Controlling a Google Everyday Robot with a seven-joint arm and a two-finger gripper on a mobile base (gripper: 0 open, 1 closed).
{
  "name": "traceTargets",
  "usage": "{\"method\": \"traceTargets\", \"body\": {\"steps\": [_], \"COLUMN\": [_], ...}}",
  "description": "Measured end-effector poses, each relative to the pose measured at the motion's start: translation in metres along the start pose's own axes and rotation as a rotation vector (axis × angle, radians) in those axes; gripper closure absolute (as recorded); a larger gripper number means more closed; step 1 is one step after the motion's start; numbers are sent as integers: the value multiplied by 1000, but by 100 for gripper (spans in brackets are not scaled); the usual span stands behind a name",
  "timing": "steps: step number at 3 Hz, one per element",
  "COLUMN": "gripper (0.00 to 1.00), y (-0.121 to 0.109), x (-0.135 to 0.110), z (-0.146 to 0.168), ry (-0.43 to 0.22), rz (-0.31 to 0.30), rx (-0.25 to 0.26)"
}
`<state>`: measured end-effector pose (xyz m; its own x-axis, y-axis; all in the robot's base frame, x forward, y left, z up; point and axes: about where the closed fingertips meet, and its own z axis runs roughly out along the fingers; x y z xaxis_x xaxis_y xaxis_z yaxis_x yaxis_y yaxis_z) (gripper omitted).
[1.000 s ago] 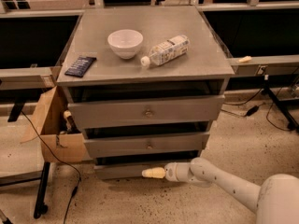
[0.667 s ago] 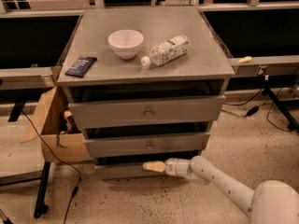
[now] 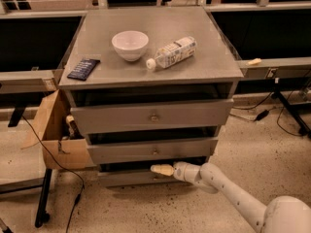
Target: Open bottom drawer
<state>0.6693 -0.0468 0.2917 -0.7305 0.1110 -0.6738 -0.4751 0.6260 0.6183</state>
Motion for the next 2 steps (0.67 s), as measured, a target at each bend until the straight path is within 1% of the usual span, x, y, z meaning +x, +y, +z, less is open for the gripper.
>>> {"method": "traceTargets", "body": {"steps": [1,2], "gripper": [0,0], "y": [-8,-21], "x": [-4,-4], "z": [12,29], "ry": [-3,33], "rz": [3,17], "rx": [1,29]}}
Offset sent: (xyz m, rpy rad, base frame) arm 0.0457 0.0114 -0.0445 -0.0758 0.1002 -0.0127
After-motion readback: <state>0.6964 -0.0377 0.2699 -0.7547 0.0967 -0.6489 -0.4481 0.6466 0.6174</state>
